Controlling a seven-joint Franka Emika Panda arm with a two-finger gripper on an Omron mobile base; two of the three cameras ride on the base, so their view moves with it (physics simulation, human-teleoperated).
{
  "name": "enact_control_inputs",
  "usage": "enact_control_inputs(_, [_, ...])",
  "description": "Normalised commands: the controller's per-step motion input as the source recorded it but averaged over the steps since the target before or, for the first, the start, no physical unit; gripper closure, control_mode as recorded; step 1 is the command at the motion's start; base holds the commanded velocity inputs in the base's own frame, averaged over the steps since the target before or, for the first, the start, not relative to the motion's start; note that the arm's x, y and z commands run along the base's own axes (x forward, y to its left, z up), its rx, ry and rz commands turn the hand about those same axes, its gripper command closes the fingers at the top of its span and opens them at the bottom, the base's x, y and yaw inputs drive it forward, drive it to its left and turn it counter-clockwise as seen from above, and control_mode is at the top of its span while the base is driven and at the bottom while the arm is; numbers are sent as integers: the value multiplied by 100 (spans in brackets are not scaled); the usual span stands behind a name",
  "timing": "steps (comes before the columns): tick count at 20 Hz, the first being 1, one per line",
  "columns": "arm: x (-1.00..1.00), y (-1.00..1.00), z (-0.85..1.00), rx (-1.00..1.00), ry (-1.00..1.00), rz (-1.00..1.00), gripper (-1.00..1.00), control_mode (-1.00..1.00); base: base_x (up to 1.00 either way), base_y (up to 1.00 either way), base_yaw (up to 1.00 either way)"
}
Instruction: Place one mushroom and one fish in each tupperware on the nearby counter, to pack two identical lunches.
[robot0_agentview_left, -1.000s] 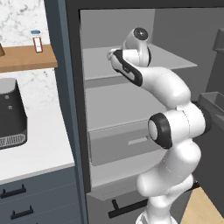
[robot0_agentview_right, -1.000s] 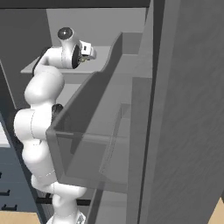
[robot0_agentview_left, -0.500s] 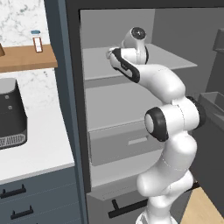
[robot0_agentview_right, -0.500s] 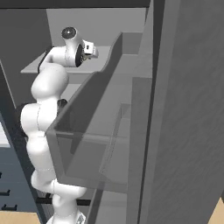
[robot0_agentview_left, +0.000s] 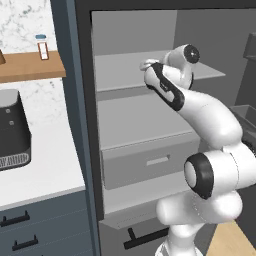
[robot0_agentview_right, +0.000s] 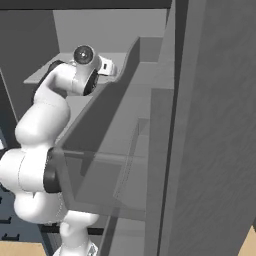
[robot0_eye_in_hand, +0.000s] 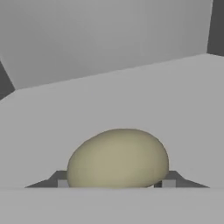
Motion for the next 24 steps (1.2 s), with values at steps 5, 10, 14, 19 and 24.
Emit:
enact_control_inputs(5, [-100,-38,20,8,-25,2,100,-100,0,0,0])
enact_control_inputs(10, [-100,-23,12,-7,-10,9,100,-100,0,0,0])
enact_control_inputs(14, [-100,-1,-92,-43,17,19,100,-100,0,0,0])
enact_control_inputs(19, [-40,6,-40,-23,19,8,100,100,-60,22,15])
enact_control_inputs(24, [0,0,0,0,0,0,100,100,-100,97,30])
